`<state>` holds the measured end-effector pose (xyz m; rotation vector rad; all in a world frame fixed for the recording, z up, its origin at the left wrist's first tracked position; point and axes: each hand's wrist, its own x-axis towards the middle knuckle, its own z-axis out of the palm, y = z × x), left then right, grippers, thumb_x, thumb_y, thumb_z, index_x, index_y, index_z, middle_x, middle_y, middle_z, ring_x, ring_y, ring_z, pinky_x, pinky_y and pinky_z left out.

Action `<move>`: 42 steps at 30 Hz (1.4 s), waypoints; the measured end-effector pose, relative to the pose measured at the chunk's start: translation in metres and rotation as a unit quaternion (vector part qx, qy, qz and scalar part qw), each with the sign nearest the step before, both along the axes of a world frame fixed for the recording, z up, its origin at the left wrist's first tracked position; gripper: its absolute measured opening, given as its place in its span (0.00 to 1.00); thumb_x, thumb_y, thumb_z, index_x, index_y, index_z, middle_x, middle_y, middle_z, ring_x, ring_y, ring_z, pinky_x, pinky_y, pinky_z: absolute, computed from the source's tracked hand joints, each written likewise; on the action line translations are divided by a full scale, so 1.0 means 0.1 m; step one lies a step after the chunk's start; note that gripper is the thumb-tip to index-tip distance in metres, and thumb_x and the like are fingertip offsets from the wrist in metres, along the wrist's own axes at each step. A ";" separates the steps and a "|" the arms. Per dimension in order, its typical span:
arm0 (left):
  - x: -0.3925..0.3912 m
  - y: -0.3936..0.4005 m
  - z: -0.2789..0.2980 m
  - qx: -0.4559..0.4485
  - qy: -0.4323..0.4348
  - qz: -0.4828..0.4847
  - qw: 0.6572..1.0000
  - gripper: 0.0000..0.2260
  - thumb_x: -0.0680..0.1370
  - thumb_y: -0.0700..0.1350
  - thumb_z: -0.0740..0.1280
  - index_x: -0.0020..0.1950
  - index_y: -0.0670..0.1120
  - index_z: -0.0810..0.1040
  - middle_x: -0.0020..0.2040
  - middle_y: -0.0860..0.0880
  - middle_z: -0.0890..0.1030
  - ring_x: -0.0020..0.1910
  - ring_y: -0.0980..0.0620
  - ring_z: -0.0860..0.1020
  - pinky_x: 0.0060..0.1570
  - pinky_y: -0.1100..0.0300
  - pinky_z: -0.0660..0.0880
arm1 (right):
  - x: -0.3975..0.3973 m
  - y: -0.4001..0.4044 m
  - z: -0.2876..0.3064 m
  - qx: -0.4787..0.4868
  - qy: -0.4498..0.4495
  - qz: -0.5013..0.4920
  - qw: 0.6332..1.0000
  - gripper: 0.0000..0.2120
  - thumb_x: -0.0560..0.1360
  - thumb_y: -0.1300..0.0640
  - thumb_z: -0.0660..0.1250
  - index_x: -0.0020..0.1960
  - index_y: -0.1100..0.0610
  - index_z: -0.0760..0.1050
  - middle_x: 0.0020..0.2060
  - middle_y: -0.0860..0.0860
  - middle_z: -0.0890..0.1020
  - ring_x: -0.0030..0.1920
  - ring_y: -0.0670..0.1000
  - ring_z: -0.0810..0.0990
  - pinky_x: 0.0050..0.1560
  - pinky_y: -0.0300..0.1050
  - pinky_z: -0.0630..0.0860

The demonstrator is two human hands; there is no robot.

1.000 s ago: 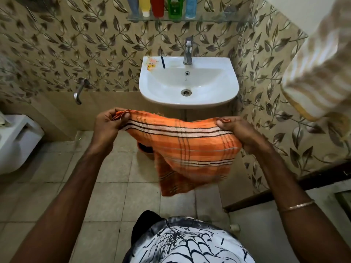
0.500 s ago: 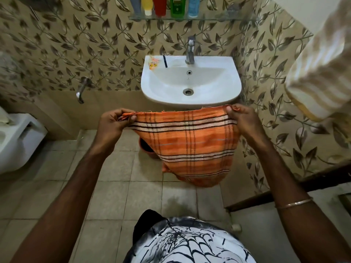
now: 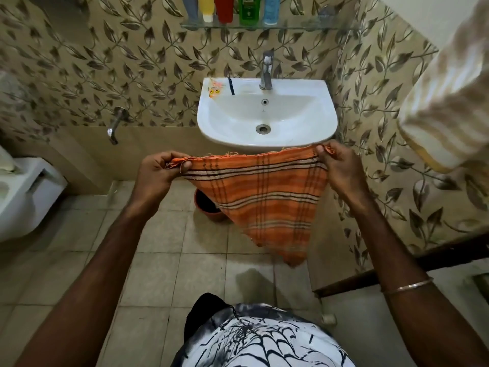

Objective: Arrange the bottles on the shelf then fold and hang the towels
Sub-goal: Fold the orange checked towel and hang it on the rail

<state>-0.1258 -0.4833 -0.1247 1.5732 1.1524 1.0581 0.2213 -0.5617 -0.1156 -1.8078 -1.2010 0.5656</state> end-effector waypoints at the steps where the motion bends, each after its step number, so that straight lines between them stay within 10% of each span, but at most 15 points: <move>1: 0.01 0.00 -0.01 0.000 0.001 0.002 1.000 0.06 0.76 0.35 0.70 0.48 0.45 0.82 0.38 0.58 0.86 0.40 0.62 0.82 0.42 0.70 0.77 | 0.00 0.01 0.00 -0.005 0.007 0.001 1.000 0.10 0.82 0.51 0.64 0.53 0.56 0.81 0.47 0.54 0.85 0.49 0.57 0.84 0.50 0.53 0.79; 20: -0.02 0.03 -0.04 -0.033 -0.007 -0.008 0.999 0.08 0.76 0.38 0.71 0.42 0.51 0.86 0.38 0.52 0.86 0.40 0.53 0.82 0.43 0.57 0.78 | 0.10 -0.06 -0.09 -0.042 0.014 -0.007 0.999 0.12 0.82 0.48 0.63 0.47 0.53 0.81 0.43 0.53 0.86 0.45 0.56 0.85 0.54 0.61 0.80; 29: -0.07 0.07 -0.13 -0.083 -0.056 0.039 0.994 0.02 0.77 0.40 0.71 0.48 0.45 0.84 0.40 0.51 0.85 0.41 0.53 0.82 0.42 0.59 0.78 | 0.28 -0.14 -0.13 0.001 0.053 0.092 0.994 0.10 0.74 0.65 0.73 0.53 0.54 0.83 0.46 0.48 0.86 0.47 0.45 0.84 0.50 0.45 0.82; 37: 0.01 -0.06 -0.12 -0.065 -0.032 -0.024 0.997 0.04 0.75 0.38 0.71 0.48 0.44 0.84 0.40 0.51 0.85 0.41 0.55 0.82 0.42 0.62 0.78 | 0.15 -0.11 -0.20 -0.030 -0.196 -0.072 0.978 0.06 0.74 0.53 0.75 0.50 0.47 0.85 0.40 0.45 0.82 0.42 0.49 0.81 0.40 0.43 0.76; 42: 0.06 -0.19 -0.09 -0.056 -0.016 -0.125 0.990 0.08 0.70 0.41 0.72 0.48 0.42 0.84 0.41 0.51 0.86 0.43 0.56 0.83 0.44 0.66 0.78 | 0.08 0.04 -0.37 -0.072 0.101 -0.113 0.986 0.05 0.81 0.59 0.64 0.53 0.55 0.78 0.42 0.55 0.87 0.33 0.55 0.87 0.27 0.44 0.79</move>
